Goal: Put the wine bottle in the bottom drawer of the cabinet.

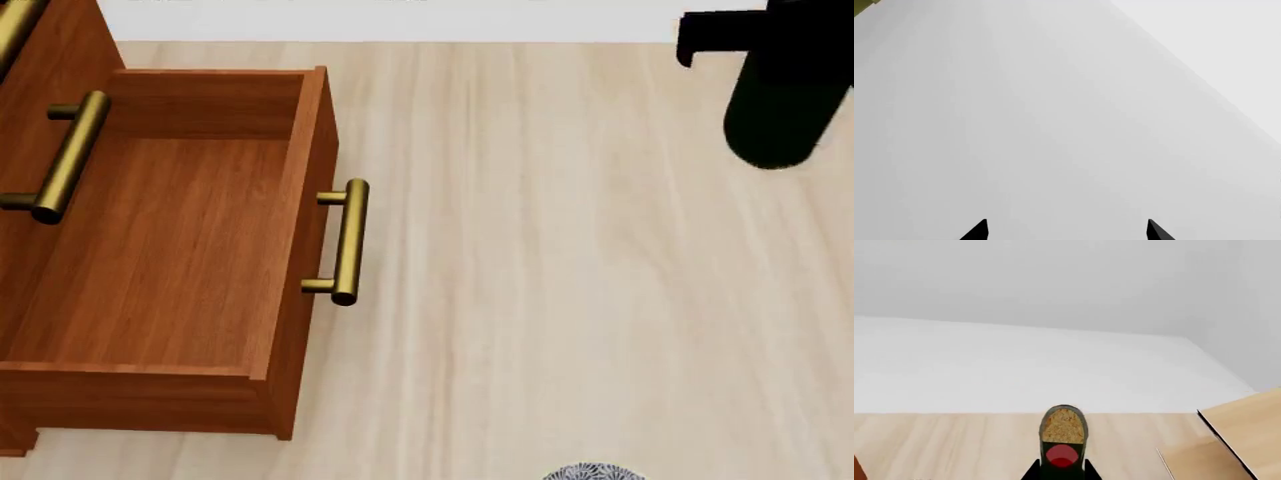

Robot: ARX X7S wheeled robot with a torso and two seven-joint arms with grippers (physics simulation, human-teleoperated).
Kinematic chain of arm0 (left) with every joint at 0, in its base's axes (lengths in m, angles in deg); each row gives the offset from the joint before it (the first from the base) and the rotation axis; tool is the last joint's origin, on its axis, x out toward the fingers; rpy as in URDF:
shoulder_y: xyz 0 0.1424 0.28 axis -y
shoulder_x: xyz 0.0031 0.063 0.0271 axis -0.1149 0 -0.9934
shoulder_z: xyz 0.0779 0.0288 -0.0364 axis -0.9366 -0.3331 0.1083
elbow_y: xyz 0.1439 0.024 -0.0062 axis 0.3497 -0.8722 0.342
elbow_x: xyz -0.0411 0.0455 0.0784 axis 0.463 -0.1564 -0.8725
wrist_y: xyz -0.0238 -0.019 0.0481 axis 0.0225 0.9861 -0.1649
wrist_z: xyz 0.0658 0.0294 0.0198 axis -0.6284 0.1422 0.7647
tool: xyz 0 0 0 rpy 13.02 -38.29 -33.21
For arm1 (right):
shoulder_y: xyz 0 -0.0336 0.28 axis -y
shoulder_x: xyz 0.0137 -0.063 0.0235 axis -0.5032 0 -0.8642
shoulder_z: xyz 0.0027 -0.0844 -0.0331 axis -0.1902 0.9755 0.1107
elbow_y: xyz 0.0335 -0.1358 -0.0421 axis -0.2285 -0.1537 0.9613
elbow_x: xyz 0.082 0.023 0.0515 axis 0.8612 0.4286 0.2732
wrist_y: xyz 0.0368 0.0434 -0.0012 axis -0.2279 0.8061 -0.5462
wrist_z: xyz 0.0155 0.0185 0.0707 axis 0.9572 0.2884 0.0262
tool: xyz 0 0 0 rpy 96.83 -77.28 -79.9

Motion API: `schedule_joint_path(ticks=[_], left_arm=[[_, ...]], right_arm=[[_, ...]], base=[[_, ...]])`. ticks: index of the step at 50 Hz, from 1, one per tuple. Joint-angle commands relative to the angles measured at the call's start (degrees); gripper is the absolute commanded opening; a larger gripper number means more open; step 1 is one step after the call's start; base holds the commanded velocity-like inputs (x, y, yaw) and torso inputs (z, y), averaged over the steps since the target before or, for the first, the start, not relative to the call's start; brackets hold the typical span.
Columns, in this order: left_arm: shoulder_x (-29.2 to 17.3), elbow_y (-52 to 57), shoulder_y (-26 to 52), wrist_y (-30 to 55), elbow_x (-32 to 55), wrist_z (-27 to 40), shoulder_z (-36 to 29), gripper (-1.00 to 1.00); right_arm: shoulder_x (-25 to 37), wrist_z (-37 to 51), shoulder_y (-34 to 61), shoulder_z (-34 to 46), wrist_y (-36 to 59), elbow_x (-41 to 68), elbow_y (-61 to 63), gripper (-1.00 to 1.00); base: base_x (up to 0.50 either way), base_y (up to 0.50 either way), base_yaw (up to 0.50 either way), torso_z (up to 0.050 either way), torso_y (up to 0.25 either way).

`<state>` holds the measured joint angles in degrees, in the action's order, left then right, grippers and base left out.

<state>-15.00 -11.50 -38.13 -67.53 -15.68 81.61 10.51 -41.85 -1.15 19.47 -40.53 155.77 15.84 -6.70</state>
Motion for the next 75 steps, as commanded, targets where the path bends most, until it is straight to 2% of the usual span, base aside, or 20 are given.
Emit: schedule_joint_path(ticks=[1,10,14,17,18,20,22,25,32,38,58,61,65,72,75], left_arm=[[0.2,-0.6,-0.1,-0.9,0.0,-0.3,0.1,1.0],[0.2,-0.3,-0.2,-0.7,-0.2,-0.3,0.1,1.0],[0.1,-1.4,0.4,-1.4,-0.3,-0.4,-0.3,1.0],[0.5,-2.1,-0.3,-2.7,-0.5,-0.6,0.1,1.0],[-0.4,-2.5,1.6,-1.4,-0.5,-0.4,-1.0,1.0],[-0.4,-2.8,1.8,-1.5,-0.7,-0.4,-1.2,1.0],[0.4,-3.0,-0.1,-3.2,-0.9,-0.5,-0.2,1.0],[-0.5,-3.0,1.7,-1.5,-1.0,-0.3,-1.3,1.0],[0.5,-3.2,-0.3,-3.7,-1.1,-0.7,-0.2,1.0],[-0.6,-2.8,1.9,-1.2,-1.2,-0.4,-1.4,1.0],[-0.6,-2.3,2.1,-0.9,-1.0,-0.6,-1.3,1.0],[0.4,-1.7,-0.2,-2.4,-0.9,-0.9,0.0,1.0],[0.0,-1.8,0.8,-1.6,-1.0,-0.8,-0.6,1.0],[-0.4,-2.6,2.0,-1.5,-1.1,-0.8,-1.3,1.0],[-0.5,-2.6,2.2,-1.4,-1.3,-0.8,-1.6,1.0]], right_arm=[[-5.4,-2.5,10.1,5.1,2.0,1.3,-5.6,-1.0],[-10.6,-1.3,15.9,3.4,4.3,7.4,-14.1,-1.0],[-13.9,3.8,19.2,-0.1,5.4,13.9,-21.2,-1.0],[-14.8,4.8,21.0,0.4,5.4,16.1,-24.5,-1.0],[-15.1,5.0,21.7,0.6,5.7,17.4,-25.5,-1.0],[-16.7,11.4,22.2,-1.9,4.4,21.8,-29.4,-1.0],[-16.9,9.7,23.2,-1.0,4.9,22.6,-30.1,-1.0],[-17.6,9.8,24.0,-0.8,4.3,24.1,-31.9,-1.0],[-19.2,7.5,26.7,0.1,2.3,24.8,-37.1,-1.0],[-21.2,5.5,29.2,0.3,1.2,26.5,-43.4,-1.0],[-27.6,-18.4,38.2,9.9,-5.4,15.4,-63.3,-1.0],[-28.4,-24.0,39.9,12.7,-6.8,12.4,-67.5,-1.0],[-29.8,-32.0,41.6,17.8,-8.8,7.5,-70.9,-1.0],[-34.3,-48.5,47.1,25.8,-12.9,-0.3,-84.2,-1.0],[-35.0,-50.6,46.9,25.7,-12.4,-1.5,-84.7,-1.0]], base=[[0.0,0.0,0.0,0.0,0.0],[0.0,0.0,0.0,0.0,0.0],[0.0,0.0,0.0,0.0,0.003],[0.0,0.0,0.0,0.0,0.0],[0.0,0.0,0.0,0.0,0.0],[0.0,0.0,0.0,0.0,0.0],[0.0,0.0,0.0,0.0,0.0],[0.0,0.0,0.0,0.0,0.0],[0.0,0.0,0.0,0.0,0.001],[0.0,0.0,0.0,0.0,0.0],[0.0,0.0,0.0,0.0,0.001],[0.0,0.0,0.0,0.005,0.0],[0.0,0.0,0.0,0.0,0.003],[0.0,0.0,0.0,0.0,0.0],[0.0,0.0,0.0,0.0,0.0]])
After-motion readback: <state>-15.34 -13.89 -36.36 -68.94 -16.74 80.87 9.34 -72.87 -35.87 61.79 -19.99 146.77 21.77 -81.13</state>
